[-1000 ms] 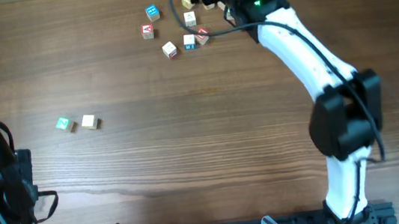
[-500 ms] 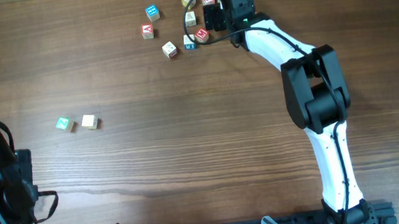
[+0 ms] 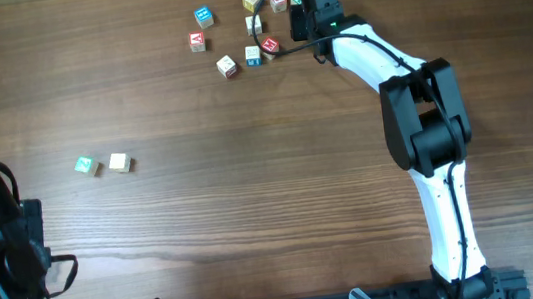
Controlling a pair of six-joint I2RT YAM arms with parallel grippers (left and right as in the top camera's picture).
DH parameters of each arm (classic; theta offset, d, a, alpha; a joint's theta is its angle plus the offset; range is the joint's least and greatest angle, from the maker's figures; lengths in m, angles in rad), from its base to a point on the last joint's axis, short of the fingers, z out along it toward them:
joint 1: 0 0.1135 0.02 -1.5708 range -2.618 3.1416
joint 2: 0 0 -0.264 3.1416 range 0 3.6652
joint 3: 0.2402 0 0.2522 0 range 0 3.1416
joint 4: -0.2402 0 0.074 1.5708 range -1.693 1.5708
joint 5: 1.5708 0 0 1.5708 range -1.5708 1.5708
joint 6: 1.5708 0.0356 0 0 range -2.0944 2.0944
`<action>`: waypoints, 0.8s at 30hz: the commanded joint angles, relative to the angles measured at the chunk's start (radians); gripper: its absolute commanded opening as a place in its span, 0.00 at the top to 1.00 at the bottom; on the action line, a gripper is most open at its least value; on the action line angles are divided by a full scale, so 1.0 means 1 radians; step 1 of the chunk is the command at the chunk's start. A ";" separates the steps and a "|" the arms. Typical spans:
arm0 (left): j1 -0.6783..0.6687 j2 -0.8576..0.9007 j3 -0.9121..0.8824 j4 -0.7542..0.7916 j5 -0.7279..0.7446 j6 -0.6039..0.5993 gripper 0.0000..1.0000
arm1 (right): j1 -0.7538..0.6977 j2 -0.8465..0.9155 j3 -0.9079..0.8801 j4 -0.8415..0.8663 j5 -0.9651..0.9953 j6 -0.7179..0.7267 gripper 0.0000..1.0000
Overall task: Form a circle
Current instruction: 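Move the right gripper back to the cluster and grasp the green E block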
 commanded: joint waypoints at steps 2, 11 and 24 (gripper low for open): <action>0.005 -0.001 0.000 0.000 -0.006 -0.019 0.00 | -0.002 0.019 -0.003 -0.008 -0.007 0.002 0.52; 0.005 -0.001 0.000 0.000 -0.006 -0.019 0.00 | 0.000 0.057 -0.003 0.016 -0.007 0.002 0.59; 0.005 -0.001 0.000 0.000 -0.006 -0.019 0.00 | 0.014 -0.144 -0.002 -0.028 -0.259 -0.032 0.83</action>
